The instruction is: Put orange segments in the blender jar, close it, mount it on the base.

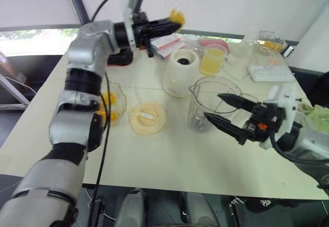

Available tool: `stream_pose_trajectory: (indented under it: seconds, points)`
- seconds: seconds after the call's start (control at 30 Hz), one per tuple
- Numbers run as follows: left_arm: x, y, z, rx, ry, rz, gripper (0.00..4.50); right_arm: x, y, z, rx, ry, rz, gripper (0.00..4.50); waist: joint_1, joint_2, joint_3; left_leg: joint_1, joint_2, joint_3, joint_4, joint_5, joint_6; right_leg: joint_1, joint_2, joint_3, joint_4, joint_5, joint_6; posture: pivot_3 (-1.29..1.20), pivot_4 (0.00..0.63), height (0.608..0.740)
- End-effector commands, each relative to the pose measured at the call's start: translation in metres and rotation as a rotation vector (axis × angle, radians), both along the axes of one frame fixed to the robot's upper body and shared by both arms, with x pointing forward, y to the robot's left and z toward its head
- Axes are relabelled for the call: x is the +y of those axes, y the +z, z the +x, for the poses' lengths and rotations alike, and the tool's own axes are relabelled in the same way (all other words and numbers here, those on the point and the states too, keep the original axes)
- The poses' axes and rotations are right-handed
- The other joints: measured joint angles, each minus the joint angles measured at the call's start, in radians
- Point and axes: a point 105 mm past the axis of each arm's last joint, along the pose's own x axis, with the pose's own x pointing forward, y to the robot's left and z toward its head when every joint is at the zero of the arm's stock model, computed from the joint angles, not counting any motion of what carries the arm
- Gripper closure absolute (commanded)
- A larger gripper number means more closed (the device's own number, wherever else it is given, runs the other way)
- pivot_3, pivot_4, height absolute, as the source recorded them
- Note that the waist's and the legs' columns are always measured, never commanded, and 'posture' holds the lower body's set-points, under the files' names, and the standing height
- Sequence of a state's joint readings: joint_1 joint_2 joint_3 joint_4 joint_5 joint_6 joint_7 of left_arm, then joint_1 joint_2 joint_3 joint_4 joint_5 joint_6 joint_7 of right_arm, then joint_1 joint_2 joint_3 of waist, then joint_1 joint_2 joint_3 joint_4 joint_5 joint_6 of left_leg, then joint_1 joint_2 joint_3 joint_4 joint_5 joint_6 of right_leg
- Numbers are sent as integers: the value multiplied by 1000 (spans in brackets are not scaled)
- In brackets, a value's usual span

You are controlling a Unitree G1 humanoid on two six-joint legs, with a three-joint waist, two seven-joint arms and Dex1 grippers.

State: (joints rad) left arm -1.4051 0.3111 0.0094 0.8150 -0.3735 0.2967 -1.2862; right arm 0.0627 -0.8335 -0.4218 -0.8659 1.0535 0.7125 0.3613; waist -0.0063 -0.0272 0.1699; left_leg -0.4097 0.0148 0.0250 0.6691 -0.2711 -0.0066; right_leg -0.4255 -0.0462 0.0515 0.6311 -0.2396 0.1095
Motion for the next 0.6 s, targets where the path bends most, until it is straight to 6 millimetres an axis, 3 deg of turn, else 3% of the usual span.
stream_pose_trajectory:
  seconds: [0.03,0.2,0.3,0.6]
  points:
    - [-25,9,-15,-50,-133,41,4457,-4,13,-9,-84,-52,-2,978,-2,0,0,0,0,0,0,0,0,0,0,0,0,0,0,0,150,740]
    - [-56,-2,-34,-15,-311,95,4457,-13,8,-19,-75,-132,2,978,-6,0,0,0,0,0,0,0,0,0,0,1,-1,0,0,0,150,740]
    - [-73,-22,-39,13,-373,152,4457,-17,6,-26,-70,-177,5,978,-5,0,0,0,0,-1,0,0,0,0,1,1,0,0,-1,0,150,740]
    - [-94,-77,-43,128,-425,296,4457,-22,4,-34,-58,-227,24,978,-5,-1,0,0,0,0,0,0,0,0,1,1,-1,-2,-4,0,150,740]
